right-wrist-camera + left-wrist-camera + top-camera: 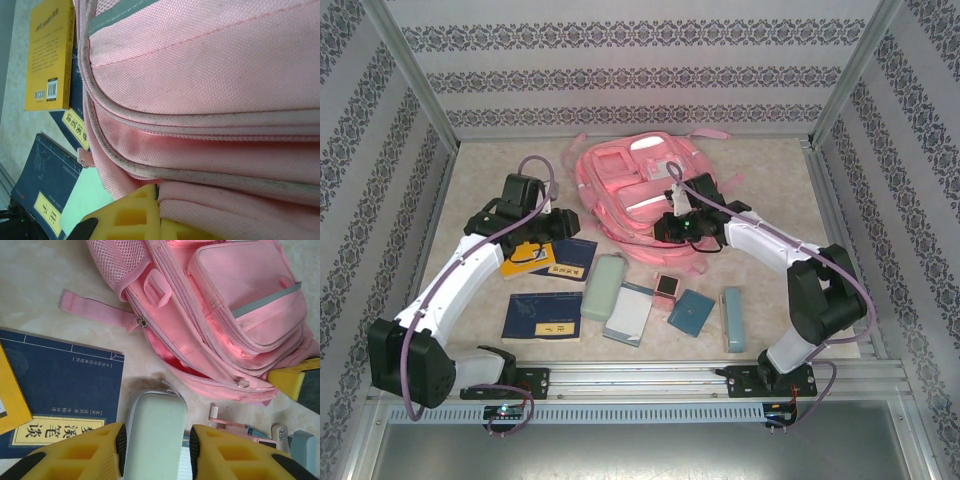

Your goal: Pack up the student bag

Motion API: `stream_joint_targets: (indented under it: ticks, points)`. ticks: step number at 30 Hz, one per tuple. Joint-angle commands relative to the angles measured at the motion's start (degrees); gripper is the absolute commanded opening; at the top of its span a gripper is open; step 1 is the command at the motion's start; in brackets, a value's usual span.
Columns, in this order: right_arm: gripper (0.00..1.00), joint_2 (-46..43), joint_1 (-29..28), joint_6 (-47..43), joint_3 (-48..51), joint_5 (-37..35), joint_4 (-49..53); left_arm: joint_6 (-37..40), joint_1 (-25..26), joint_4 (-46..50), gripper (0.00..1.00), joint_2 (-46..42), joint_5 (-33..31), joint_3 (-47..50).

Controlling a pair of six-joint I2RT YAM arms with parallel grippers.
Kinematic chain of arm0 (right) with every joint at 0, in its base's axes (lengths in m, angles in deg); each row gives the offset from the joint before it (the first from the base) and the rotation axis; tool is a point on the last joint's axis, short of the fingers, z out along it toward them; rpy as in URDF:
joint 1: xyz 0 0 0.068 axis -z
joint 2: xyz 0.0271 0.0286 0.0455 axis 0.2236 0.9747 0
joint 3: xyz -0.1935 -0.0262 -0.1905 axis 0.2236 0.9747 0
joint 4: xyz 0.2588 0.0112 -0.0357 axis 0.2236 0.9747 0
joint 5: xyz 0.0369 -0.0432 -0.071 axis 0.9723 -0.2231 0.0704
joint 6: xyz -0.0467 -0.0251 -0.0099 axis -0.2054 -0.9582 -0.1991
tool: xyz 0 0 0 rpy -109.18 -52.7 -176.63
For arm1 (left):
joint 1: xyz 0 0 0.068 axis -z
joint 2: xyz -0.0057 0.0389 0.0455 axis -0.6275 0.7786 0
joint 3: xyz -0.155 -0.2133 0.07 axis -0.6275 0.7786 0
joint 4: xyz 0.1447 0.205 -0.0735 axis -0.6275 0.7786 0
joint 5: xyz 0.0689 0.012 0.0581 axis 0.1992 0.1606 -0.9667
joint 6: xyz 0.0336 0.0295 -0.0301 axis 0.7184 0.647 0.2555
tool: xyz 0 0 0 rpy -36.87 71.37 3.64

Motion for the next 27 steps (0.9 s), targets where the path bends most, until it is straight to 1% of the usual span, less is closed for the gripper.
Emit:
stream_joint_targets:
  ticks: [1, 3, 4, 5, 7, 9, 12, 14, 16, 19, 20, 21, 22, 24, 26, 27]
  points:
    - [0.00, -2.54, 0.03, -4.81, -2.53, 1.72, 3.26, 2.53, 1.88, 3.74, 0.39, -0.59, -2.55, -0.53]
    - [0.25, -3.26, -0.21, -5.00, -2.33, -0.83, 4.11, 2.54, 2.99, 4.48, 0.40, 0.26, -2.74, -0.82]
    - [0.32, -3.69, -0.40, -4.91, -2.22, -2.57, 4.64, 2.54, 3.76, 4.83, 0.40, 0.54, -2.97, -0.95]
    - [0.37, -4.47, -0.87, -5.00, -2.10, -4.70, 5.27, 2.76, 4.86, 5.37, 0.40, 0.81, -3.54, -1.29]
    - [0.43, -5.90, -1.95, -5.15, -2.16, -9.30, 7.49, 2.98, 6.83, 6.08, 0.40, 1.08, -4.92, -1.91]
    - [0.47, -8.34, -3.14, -5.68, -1.80, -13.52, 9.82, 3.51, 8.56, 6.80, 0.42, 1.37, -6.44, -2.85]
    - [0.51, -13.91, -4.27, -4.74, 1.29, -18.18, 10.69, 5.25, 10.10, 8.47, 0.43, 2.55, -7.86, -5.11]
    - [0.52, -17.99, -4.62, -3.70, 4.08, -19.55, 10.63, 6.69, 11.08, 9.32, 0.44, 3.45, -8.41, -6.55]
    - [0.53, -21.16, -5.83, -3.64, 6.11, -19.11, 11.57, 7.92, 11.77, 9.90, 0.45, 4.51, -7.82, -7.74]
    - [0.57, -22.14, -10.01, -6.93, 6.49, -20.28, 17.75, 9.67, 12.57, 10.06, 0.46, 5.91, -7.64, -8.92]
    - [0.61, -21.96, -11.46, -7.98, 6.64, -21.55, 19.44, 10.05, 12.71, 9.66, 0.46, 6.16, -7.40, -8.81]
    - [0.62, -21.64, -12.77, -8.79, 6.88, -22.89, 20.70, 10.30, 12.66, 9.32, 0.46, 6.27, -7.35, -8.64]
    - [0.67, -21.15, -13.88, -9.04, 7.14, -24.54, 22.13, 10.50, 12.68, 8.82, 0.46, 6.45, -7.67, -8.42]
    - [0.70, -20.56, -14.80, -6.20, 7.88, -27.78, 23.75, 10.70, 12.62, 7.94, 0.47, 6.41, -8.50, -7.73]
    - [0.74, -20.26, -15.05, 1.15, 7.94, -30.11, 24.72, 10.94, 12.58, 7.10, 0.47, 6.20, -8.91, -6.79]
    - [0.75, -20.55, -15.18, 6.70, 8.02, -32.93, 25.32, 10.99, 12.59, 6.75, 0.47, 6.05, -8.88, -6.29]
